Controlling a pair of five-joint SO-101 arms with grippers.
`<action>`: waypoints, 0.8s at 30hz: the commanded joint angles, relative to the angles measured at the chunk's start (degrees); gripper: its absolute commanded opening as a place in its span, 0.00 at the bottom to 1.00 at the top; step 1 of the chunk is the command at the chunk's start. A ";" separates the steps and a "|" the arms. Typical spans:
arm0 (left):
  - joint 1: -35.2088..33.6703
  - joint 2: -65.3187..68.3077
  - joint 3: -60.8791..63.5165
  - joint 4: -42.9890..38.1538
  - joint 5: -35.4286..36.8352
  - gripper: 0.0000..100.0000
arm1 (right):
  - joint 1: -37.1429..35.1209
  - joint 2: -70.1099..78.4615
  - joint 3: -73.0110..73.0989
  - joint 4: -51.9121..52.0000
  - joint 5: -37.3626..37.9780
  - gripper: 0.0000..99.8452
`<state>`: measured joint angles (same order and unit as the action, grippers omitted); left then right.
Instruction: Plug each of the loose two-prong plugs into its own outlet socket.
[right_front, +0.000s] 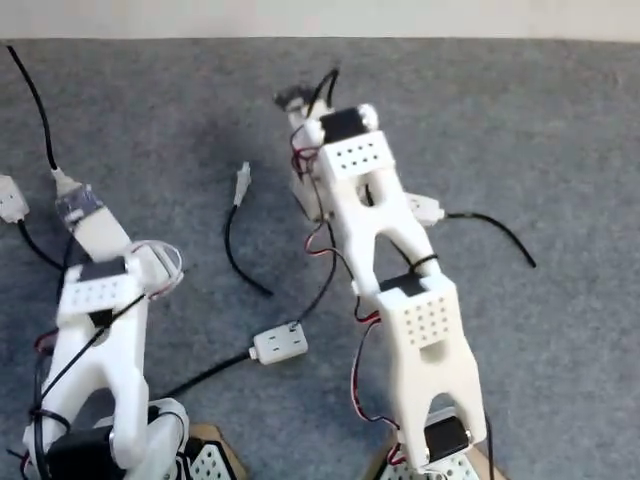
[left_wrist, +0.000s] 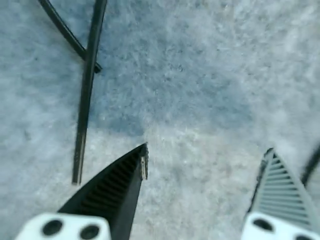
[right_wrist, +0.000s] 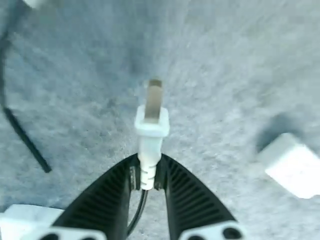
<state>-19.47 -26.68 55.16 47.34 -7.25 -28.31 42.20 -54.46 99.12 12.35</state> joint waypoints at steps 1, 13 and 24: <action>-0.13 -1.10 -12.70 13.01 -4.04 0.35 | 0.48 -9.19 -3.38 1.80 2.81 0.00; 4.26 -1.01 -38.37 44.13 -24.62 0.35 | -12.09 -22.37 17.10 1.80 25.05 0.00; 4.53 -1.54 -38.64 43.78 -28.13 0.35 | -21.05 -70.46 76.26 -27.82 22.95 0.01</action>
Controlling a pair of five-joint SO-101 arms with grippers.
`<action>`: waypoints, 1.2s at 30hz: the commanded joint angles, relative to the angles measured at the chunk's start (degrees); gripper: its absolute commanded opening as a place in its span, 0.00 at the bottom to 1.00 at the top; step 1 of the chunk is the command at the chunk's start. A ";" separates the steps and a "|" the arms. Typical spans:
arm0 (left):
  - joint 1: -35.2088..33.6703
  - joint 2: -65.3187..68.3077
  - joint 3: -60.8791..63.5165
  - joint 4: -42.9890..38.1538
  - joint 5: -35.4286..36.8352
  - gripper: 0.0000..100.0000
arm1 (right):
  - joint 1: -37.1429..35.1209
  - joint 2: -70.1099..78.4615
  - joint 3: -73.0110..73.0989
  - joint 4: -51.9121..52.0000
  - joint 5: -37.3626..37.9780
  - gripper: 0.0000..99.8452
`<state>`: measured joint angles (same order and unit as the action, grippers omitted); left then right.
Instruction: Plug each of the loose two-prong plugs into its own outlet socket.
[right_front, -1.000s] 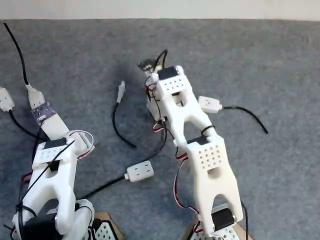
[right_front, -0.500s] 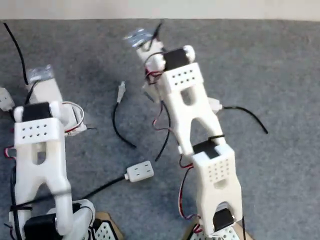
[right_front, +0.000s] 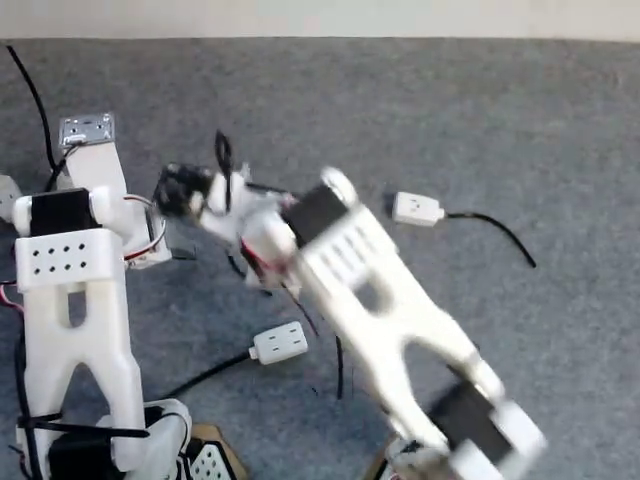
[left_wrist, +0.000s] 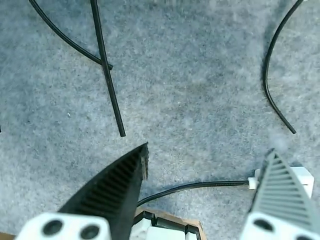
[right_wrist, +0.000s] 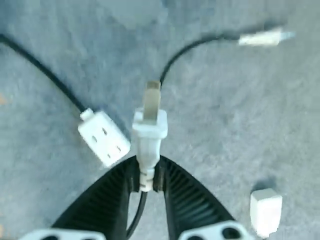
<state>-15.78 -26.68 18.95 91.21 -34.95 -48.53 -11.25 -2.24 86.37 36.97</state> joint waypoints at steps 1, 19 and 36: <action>0.75 -1.54 -2.42 -0.18 -0.44 0.35 | -0.84 -21.14 31.69 -20.35 -2.20 0.01; 4.00 -29.58 41.19 -39.82 7.82 0.44 | 1.01 -14.99 56.84 -49.89 -15.30 0.01; 14.64 -66.07 65.19 -34.73 20.04 0.43 | -0.04 -14.73 56.13 -49.71 -21.54 0.01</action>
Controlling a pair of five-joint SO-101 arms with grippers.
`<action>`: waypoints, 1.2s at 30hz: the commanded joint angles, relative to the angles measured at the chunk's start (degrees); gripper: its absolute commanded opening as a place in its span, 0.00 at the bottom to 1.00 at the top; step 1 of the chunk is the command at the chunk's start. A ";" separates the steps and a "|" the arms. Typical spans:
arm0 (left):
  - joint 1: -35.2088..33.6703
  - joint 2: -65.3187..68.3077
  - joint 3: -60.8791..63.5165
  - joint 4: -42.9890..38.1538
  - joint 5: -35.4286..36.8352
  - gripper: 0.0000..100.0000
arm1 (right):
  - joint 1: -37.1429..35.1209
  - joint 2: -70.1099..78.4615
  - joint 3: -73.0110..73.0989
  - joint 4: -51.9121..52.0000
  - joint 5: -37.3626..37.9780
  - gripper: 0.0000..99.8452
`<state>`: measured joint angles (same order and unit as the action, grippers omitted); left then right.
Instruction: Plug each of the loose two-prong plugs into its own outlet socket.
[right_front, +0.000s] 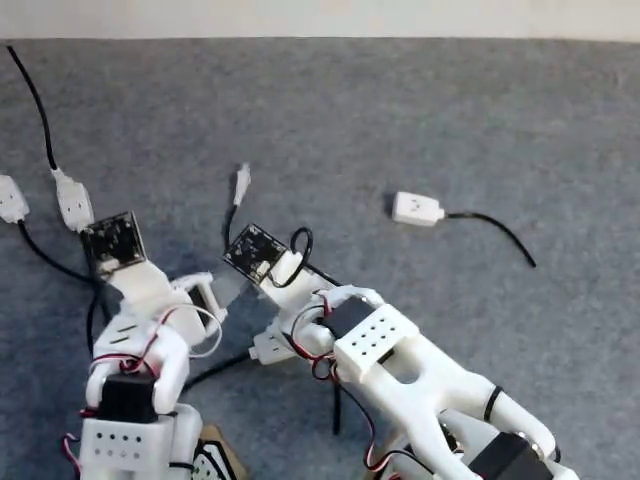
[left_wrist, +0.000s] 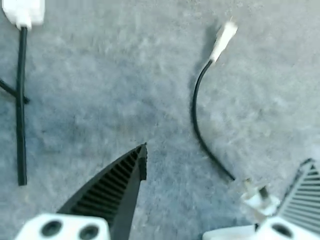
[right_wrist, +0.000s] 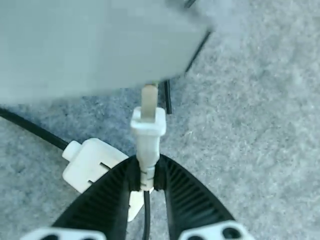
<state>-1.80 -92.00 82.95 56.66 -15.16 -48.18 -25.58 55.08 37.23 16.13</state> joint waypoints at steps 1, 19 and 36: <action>1.63 -0.75 1.98 0.00 0.18 0.43 | -0.13 -0.40 -2.15 -0.31 -0.70 0.01; 6.11 -0.75 4.97 0.09 0.09 0.43 | -0.04 -0.40 -32.31 31.60 -4.04 0.01; 9.98 -0.75 6.81 0.62 -2.64 0.43 | -0.22 -0.31 -34.59 34.68 -5.54 0.01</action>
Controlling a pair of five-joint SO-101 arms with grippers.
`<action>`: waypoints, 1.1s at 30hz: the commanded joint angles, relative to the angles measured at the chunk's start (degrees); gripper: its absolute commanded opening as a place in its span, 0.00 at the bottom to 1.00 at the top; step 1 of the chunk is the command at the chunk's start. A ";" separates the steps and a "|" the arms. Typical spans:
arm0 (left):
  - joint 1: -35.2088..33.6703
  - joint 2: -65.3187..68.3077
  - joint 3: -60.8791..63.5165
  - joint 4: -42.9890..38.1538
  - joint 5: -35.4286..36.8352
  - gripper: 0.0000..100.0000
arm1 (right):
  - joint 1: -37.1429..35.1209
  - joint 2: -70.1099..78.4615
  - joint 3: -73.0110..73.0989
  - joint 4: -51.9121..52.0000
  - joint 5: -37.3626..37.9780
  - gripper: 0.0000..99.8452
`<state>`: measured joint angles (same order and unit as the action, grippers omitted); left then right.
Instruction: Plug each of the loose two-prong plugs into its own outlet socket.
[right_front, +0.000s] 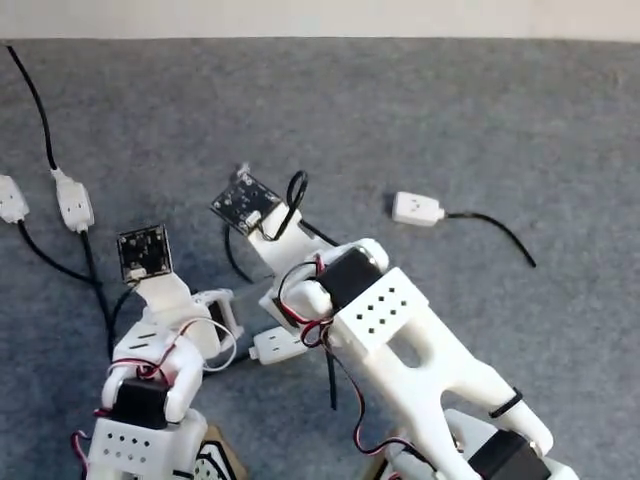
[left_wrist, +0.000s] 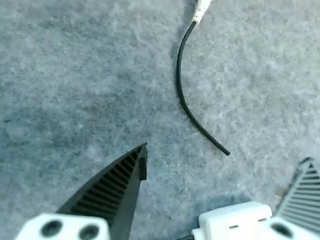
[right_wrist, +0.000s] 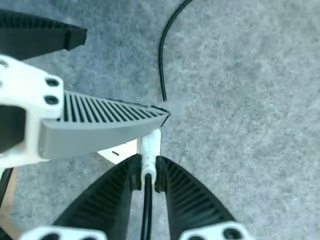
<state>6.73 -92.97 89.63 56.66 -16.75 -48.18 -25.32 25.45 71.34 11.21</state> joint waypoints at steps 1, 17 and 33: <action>1.27 0.22 -0.22 0.53 -1.05 0.43 | -0.40 -0.13 -4.97 1.54 -0.44 0.01; -10.15 0.04 -0.31 -4.84 2.11 0.43 | -0.66 0.22 -4.35 9.98 -27.25 0.01; -10.15 0.04 0.04 -5.19 2.11 0.43 | -2.59 0.22 4.18 3.47 -30.59 0.01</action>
<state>-2.77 -92.79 89.89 52.44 -15.16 -50.73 -24.88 29.58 75.38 -19.03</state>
